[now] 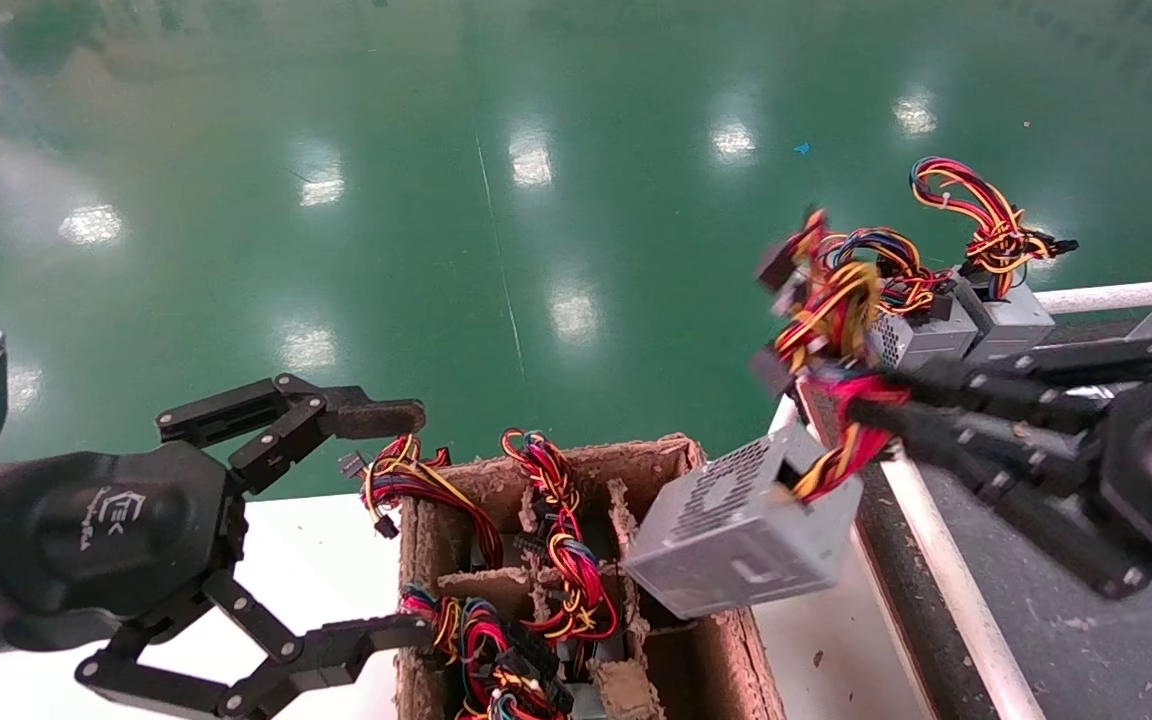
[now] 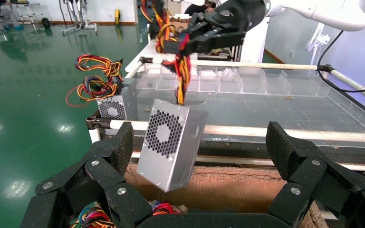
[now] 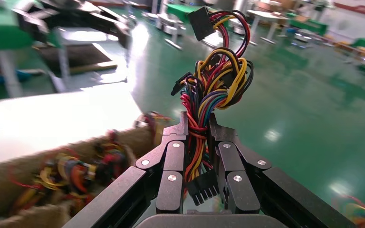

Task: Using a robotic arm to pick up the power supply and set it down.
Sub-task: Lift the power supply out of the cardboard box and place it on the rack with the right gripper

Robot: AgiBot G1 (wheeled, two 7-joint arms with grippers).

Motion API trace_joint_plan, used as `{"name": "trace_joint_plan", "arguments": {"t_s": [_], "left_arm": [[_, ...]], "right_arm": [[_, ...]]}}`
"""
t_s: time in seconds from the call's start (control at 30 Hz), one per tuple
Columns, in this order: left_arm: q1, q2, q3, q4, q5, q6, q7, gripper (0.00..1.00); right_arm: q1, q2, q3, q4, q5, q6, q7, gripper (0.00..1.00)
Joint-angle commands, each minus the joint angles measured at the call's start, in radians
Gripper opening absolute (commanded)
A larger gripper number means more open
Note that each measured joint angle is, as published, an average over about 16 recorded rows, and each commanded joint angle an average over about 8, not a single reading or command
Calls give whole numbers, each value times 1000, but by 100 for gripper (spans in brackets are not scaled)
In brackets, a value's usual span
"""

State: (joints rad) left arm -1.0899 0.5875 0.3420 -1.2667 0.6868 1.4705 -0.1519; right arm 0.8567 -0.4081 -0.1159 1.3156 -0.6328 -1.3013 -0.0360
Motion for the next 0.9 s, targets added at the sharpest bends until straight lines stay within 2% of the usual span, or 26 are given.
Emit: {"name": "trace_joint_plan", "arguments": {"t_s": [0.03, 0.37, 0.9], "left_arm": [[0, 0, 0, 0, 0, 0, 0, 100], [0, 0, 0, 0, 0, 0, 0, 100], [0, 0, 0, 0, 0, 0, 0, 100]], "right_arm": [[-7, 16, 17, -4, 0, 20, -13, 0], [-83, 80, 113, -33, 37, 62, -82, 0], [-268, 142, 255, -65, 18, 153, -192, 0]]}}
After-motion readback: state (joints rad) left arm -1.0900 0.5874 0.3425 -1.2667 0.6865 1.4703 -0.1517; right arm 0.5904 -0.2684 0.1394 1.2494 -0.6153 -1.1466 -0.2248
